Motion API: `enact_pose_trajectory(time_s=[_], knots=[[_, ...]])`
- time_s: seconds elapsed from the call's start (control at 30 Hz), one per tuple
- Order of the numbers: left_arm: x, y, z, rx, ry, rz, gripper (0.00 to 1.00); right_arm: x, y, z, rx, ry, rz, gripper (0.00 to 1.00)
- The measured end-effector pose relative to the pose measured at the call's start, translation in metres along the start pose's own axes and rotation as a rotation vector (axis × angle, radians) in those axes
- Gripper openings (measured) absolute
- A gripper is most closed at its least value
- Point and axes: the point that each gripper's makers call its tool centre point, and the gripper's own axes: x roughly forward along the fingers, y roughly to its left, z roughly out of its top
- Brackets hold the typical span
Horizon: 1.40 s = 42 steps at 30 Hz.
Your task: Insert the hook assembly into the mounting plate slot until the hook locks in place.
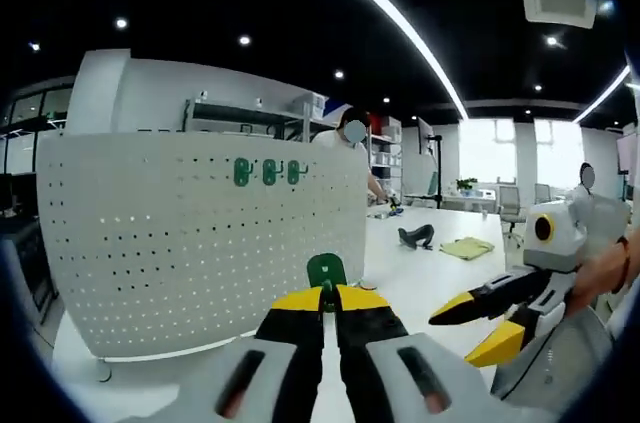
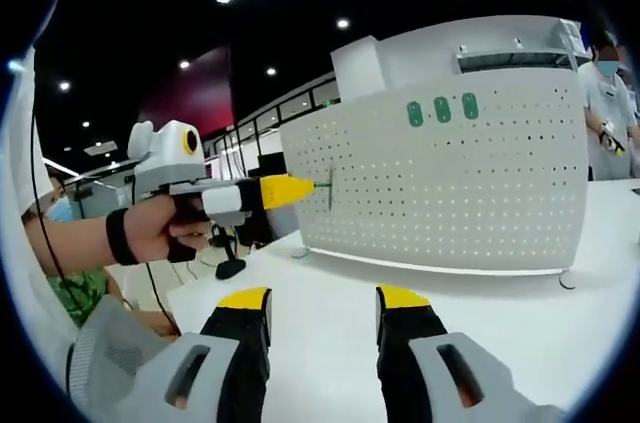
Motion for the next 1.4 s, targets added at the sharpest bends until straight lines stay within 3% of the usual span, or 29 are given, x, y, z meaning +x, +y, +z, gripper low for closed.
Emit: enact_pose_trajectory(time_s=[0.47,0.7,0.93,1.07,1.4], knots=[[0.014,0.024,0.02,0.039,-0.028,0.093,0.03,-0.005,-0.005,-0.002,0.013,-0.008,-0.007,0.55],[0.023,0.039,0.031,0.061,-0.038,0.15,0.03,-0.008,-0.007,-0.001,0.013,-0.01,-0.015,0.55],[0.029,0.051,0.038,0.067,-0.044,0.199,0.03,-0.012,-0.013,0.001,0.005,-0.017,-0.039,0.57],[0.033,0.056,0.039,0.08,-0.034,0.233,0.03,-0.012,-0.017,0.0,0.011,-0.018,-0.051,0.64],[0.039,0.069,0.04,0.08,-0.023,0.304,0.03,-0.016,-0.022,-0.001,0.02,-0.022,-0.062,0.63]])
